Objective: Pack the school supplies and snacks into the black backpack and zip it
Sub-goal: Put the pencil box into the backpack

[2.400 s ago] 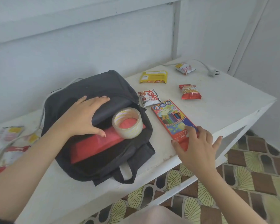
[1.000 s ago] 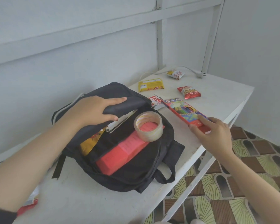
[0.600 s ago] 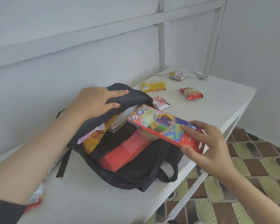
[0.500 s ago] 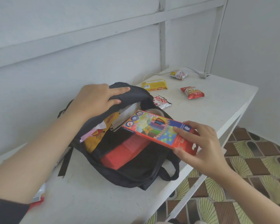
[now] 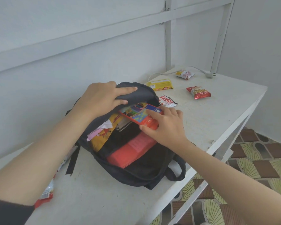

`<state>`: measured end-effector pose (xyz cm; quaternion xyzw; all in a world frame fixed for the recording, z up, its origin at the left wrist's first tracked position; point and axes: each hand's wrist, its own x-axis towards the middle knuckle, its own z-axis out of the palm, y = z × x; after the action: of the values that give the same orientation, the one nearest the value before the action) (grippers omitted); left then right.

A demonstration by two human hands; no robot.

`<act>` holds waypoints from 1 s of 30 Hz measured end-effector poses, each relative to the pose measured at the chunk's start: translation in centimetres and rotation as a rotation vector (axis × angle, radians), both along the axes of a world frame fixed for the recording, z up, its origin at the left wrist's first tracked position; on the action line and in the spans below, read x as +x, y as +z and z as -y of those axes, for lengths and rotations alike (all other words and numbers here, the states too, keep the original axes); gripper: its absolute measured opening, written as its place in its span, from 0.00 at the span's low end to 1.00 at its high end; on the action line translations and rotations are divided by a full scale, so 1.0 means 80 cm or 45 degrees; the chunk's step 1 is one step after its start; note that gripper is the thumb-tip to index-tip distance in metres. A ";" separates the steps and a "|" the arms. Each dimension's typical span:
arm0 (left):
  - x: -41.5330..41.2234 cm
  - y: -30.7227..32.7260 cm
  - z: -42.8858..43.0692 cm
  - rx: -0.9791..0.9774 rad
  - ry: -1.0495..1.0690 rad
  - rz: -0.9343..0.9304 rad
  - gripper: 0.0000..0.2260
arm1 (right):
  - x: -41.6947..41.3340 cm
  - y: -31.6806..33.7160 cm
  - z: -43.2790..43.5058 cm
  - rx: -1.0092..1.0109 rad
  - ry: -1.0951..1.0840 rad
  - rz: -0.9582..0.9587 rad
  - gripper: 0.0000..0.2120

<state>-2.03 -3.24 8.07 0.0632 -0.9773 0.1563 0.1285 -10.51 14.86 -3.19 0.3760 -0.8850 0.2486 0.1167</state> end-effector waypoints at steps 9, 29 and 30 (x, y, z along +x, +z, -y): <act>0.004 -0.012 0.002 0.049 0.005 -0.008 0.20 | 0.039 -0.022 -0.013 0.095 -0.029 -0.086 0.32; 0.011 -0.017 0.004 -0.028 -0.276 -0.248 0.17 | 0.029 -0.014 0.077 0.462 0.074 -0.212 0.43; 0.011 -0.018 0.005 -0.014 -0.264 -0.255 0.17 | 0.031 -0.015 0.076 0.450 0.067 -0.204 0.44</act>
<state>-1.13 -3.67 6.67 -0.0237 -0.9600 0.1405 0.2410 -8.00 8.80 -4.37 0.4323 -0.8926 0.0614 0.1124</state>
